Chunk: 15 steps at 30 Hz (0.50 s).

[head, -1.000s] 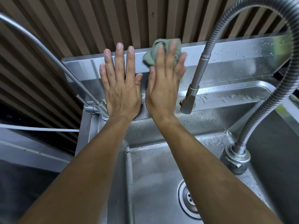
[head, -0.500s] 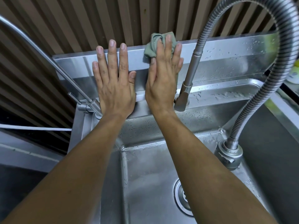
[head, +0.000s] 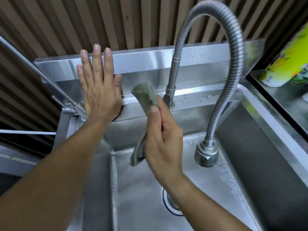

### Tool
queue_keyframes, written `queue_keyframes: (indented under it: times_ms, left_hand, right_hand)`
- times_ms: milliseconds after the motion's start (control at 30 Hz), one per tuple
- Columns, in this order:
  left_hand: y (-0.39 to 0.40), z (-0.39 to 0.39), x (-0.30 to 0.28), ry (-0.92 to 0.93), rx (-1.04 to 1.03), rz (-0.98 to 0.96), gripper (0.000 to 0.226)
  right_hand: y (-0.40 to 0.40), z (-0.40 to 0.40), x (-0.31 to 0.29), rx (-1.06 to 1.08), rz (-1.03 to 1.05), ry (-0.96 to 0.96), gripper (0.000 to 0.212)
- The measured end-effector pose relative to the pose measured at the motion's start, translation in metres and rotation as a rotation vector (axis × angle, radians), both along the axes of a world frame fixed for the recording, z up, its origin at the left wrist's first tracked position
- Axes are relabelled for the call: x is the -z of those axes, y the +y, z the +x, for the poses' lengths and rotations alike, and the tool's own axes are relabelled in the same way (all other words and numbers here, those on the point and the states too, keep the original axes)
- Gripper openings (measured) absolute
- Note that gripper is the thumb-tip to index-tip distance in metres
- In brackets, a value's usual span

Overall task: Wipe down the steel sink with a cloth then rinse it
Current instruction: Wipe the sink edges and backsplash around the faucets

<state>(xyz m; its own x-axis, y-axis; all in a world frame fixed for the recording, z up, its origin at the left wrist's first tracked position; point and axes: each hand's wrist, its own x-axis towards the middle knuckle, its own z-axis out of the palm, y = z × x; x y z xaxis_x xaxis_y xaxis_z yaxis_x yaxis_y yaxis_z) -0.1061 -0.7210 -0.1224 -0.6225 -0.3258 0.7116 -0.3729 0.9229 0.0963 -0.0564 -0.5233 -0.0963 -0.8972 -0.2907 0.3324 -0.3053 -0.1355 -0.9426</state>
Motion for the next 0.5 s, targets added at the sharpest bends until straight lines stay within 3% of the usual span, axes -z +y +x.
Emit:
queue_keyframes:
  times_ms: [67,133,200,333,500]
  left_hand:
    - [0.000,0.001,-0.002,-0.013,-0.004,-0.003,0.059]
    - [0.001,0.000,-0.003,-0.021,-0.005,0.003,0.059]
    - [0.003,0.000,-0.004,-0.022,-0.013,-0.001,0.059]
    - [0.015,-0.001,-0.003,-0.013,-0.085,0.029,0.060]
    - [0.035,-0.005,-0.006,-0.057,-0.058,0.132,0.065]
  right_hand:
    - [0.050,0.006,0.009,0.031,0.172,0.141,0.040]
    - [0.085,-0.001,0.012,0.068,0.377,0.412,0.041]
    - [0.095,-0.010,0.013,0.087,0.444,0.546,0.043]
    - [0.057,-0.027,0.001,0.253,0.221,0.156,0.044]
    - [0.023,-0.077,0.023,0.374,0.251,0.074,0.061]
